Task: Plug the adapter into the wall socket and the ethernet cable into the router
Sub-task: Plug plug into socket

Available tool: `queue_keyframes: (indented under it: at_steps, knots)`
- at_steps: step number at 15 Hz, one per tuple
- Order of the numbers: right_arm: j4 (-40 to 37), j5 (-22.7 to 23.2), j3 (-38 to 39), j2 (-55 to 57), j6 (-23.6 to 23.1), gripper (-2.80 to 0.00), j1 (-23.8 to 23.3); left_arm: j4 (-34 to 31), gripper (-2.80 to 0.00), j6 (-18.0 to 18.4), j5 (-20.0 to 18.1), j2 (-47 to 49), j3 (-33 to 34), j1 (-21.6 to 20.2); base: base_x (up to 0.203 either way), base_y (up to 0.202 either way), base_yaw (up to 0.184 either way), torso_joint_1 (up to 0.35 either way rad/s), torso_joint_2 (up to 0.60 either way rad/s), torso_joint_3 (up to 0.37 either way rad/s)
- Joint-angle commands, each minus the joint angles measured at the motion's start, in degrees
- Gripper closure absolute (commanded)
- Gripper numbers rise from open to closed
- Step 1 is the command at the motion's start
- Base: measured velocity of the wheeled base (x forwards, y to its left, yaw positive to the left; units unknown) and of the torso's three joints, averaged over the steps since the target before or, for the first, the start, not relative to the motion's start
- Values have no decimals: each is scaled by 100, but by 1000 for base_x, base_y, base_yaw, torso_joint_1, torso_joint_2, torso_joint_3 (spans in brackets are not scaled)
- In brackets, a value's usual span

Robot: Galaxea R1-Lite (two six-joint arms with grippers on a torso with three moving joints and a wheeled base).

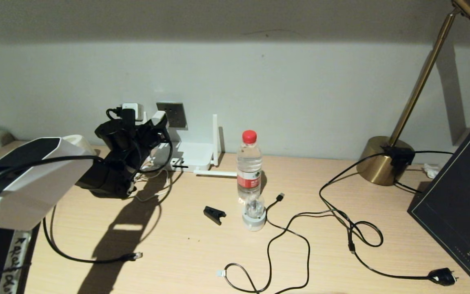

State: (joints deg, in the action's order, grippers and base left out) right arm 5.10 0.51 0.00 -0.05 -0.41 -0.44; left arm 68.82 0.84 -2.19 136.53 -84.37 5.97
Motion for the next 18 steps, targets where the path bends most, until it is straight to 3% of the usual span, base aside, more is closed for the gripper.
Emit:
queue_keyframes:
  at_steps: [1, 18]
  knots:
    - [1, 2, 202, 5, -2, 0, 0, 42, 0, 4, 0, -22, 0, 0, 0, 0, 0, 0, 0, 0]
    - [9, 2, 202, 5, -2, 0, 0, 0, 0, 4, 0, -42, -9, 53, 0, 0, 0, 0, 0, 0]
